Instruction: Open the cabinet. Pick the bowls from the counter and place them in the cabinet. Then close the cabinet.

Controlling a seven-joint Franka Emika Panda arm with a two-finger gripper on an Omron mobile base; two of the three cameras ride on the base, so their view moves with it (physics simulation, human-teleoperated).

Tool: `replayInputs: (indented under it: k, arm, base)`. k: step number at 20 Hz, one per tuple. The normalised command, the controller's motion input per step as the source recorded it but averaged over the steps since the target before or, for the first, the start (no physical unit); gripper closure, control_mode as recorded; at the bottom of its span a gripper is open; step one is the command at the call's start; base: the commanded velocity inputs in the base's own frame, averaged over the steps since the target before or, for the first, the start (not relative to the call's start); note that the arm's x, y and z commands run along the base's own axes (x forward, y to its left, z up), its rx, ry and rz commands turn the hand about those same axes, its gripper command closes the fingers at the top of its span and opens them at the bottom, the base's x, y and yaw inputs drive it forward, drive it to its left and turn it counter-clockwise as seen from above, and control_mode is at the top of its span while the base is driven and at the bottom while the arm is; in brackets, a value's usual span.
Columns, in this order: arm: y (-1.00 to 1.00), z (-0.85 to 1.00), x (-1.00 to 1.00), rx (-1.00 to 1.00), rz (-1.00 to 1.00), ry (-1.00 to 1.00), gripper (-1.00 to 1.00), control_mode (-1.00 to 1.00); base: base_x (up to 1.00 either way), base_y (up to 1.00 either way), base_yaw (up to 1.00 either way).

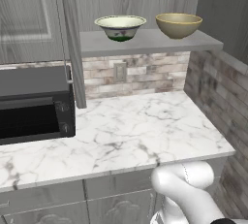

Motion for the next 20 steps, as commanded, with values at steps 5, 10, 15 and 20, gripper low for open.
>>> replayInputs:
  k: [5, 10, 15, 20]
  arm:
    - [-0.14, -0.33, -0.65, 0.25, 0.11, 0.06, -1.00, -1.00]
    - [-0.07, -0.22, -0.50, 0.25, 0.08, 0.03, -1.00, -1.00]
    - [-0.03, 0.00, -0.11, 0.05, 0.08, 0.00, -1.00, -1.00]
    - [-0.08, 0.00, 0.06, 0.11, 0.12, 0.02, -1.00, -1.00]
  base:
    - [0.00, 0.00, 0.00]
    - [0.00, 0.00, 0.00]
    - [0.00, 0.00, 0.00]
    - [0.00, 0.00, 0.00]
